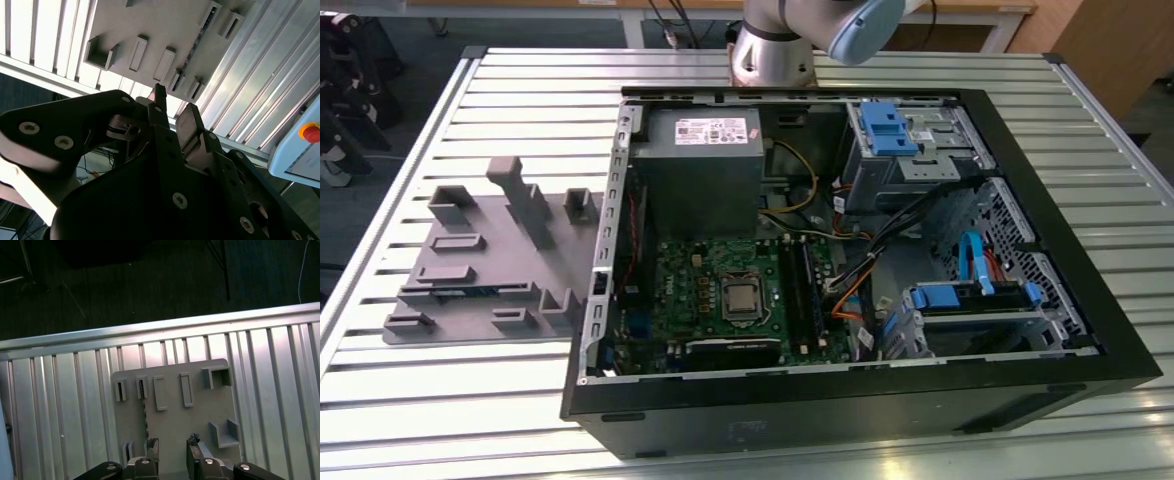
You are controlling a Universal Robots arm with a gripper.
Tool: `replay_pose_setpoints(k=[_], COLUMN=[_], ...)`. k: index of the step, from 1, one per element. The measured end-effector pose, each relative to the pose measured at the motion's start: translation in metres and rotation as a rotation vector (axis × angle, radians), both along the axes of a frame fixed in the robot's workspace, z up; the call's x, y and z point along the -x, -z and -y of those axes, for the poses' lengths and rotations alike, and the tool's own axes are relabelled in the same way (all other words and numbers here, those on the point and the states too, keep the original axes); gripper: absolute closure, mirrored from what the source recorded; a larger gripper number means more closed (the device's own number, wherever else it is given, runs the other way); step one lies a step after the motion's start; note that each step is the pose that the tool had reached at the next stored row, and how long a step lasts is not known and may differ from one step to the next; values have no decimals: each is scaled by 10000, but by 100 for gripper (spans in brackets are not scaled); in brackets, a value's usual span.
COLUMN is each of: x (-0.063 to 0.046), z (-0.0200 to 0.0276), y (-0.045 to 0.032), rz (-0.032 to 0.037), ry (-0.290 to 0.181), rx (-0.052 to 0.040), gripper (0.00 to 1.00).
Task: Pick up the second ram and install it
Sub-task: 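Pick up the second ram and move it above second insertion slot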
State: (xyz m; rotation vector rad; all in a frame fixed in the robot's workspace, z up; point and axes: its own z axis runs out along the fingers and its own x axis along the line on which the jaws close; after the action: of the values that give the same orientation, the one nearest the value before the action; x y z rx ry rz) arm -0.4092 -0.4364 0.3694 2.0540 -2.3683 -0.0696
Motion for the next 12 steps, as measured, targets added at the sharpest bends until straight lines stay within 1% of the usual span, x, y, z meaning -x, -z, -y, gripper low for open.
replay_pose_setpoints(k=[9, 12], x=[0, 0], z=[0, 0], y=[7, 21], rz=[-2, -1], ry=[-51, -51], rx=[1, 1], gripper=[64, 64])
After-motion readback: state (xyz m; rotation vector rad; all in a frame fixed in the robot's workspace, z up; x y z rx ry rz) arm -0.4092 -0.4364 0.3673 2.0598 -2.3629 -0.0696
